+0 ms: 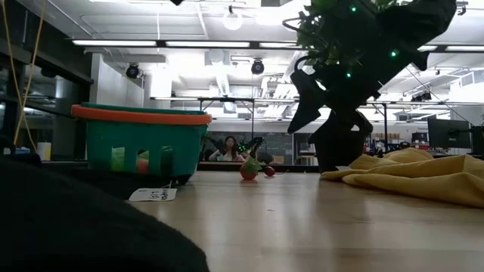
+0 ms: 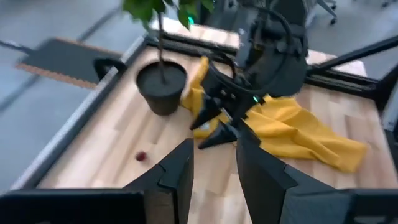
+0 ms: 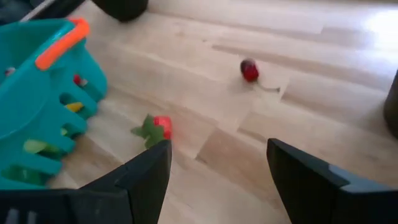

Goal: Pick and placing Produce into tupperware
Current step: Put the red strawberry in the green basket

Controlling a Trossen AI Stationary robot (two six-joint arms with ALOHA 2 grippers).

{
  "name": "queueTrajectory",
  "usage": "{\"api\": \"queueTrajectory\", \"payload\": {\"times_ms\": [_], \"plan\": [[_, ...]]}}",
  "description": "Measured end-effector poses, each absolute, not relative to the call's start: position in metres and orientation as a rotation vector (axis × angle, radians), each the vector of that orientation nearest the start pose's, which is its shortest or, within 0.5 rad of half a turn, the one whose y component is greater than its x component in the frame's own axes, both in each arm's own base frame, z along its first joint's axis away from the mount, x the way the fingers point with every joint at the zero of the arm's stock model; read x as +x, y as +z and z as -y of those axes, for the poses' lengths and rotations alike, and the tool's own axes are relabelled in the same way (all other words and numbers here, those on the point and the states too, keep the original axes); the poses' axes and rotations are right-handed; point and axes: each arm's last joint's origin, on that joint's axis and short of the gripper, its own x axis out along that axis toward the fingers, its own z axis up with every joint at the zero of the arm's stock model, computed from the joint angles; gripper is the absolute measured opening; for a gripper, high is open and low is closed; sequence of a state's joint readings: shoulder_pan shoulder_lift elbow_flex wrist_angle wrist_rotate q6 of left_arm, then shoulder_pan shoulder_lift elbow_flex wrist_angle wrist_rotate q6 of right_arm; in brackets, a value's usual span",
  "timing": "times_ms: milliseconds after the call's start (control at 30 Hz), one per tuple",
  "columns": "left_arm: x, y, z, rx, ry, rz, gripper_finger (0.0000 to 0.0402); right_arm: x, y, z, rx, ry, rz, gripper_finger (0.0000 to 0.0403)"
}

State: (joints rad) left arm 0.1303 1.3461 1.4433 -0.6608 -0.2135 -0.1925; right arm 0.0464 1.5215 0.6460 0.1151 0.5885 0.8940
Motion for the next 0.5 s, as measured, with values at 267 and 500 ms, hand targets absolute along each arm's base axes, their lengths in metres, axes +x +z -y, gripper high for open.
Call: {"api": "queueTrajectory", "payload": {"times_ms": [267, 500], "plan": [[0.260, 0.408, -0.042, -0.058, 0.428, -0.484, 0.0111, 0.283, 0.148, 0.005, 0.539, -0.870, -0.357, 0.0253], [0.255, 0.403, -0.042, -0.014, 0.415, -0.558, 0.0111, 0.307, 0.156, -0.007, 0.475, -0.900, -0.287, 0.0240]]}}
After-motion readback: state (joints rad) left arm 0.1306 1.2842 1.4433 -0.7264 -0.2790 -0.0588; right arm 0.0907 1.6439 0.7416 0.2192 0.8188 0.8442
